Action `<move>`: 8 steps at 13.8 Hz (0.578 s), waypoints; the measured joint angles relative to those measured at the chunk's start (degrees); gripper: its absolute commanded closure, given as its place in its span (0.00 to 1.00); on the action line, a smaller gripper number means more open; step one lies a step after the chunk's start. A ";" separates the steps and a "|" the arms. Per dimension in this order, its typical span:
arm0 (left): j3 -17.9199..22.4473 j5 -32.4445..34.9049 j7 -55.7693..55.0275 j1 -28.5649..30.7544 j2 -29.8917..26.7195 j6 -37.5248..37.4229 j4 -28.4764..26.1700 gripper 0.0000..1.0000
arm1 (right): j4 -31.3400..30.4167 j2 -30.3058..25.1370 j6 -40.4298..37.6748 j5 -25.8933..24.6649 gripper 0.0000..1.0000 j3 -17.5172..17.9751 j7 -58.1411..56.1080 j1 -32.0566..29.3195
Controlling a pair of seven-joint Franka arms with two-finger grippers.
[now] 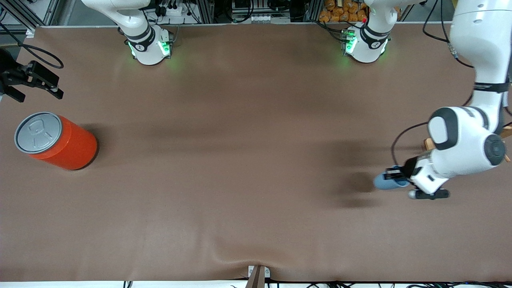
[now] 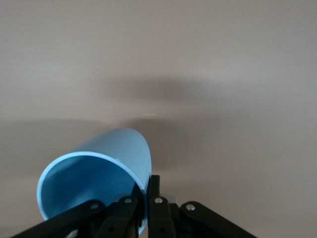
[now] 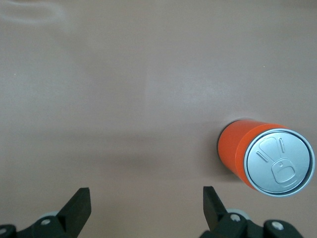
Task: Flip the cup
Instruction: 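Carry the blue cup with the left gripper toward the wooden stand, then rotate the cup upright and lower it beside the stand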
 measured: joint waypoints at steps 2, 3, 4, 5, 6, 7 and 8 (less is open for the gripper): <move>0.08 1.90 2.49 4.97 0.49 0.15 -0.24 1.00 | 0.00 0.00 -0.28 -0.14 0.00 0.01 -0.02 0.01; 0.08 2.21 3.39 6.86 0.61 0.19 -0.38 1.00 | 0.00 0.00 -0.43 -0.49 0.00 0.02 -0.09 0.03; 0.07 2.32 3.79 8.00 0.63 0.34 -0.56 1.00 | 0.00 0.00 -0.52 -1.12 0.00 0.06 -0.17 0.06; 0.05 2.40 3.84 8.36 0.62 0.82 -0.72 1.00 | 0.00 0.01 -0.61 -1.58 0.00 0.09 -0.21 0.09; -0.10 2.79 3.83 8.23 0.61 1.41 -0.89 1.00 | 0.00 0.03 -0.71 -1.87 0.00 0.10 -0.22 0.09; -0.27 4.16 3.65 7.97 0.61 2.19 -1.27 1.00 | 0.00 0.05 -0.79 -2.06 0.00 0.10 -0.23 0.09; -0.42 6.38 3.16 7.78 0.62 2.78 -1.77 1.00 | 0.00 0.06 -0.93 -2.16 0.00 0.10 -0.23 0.09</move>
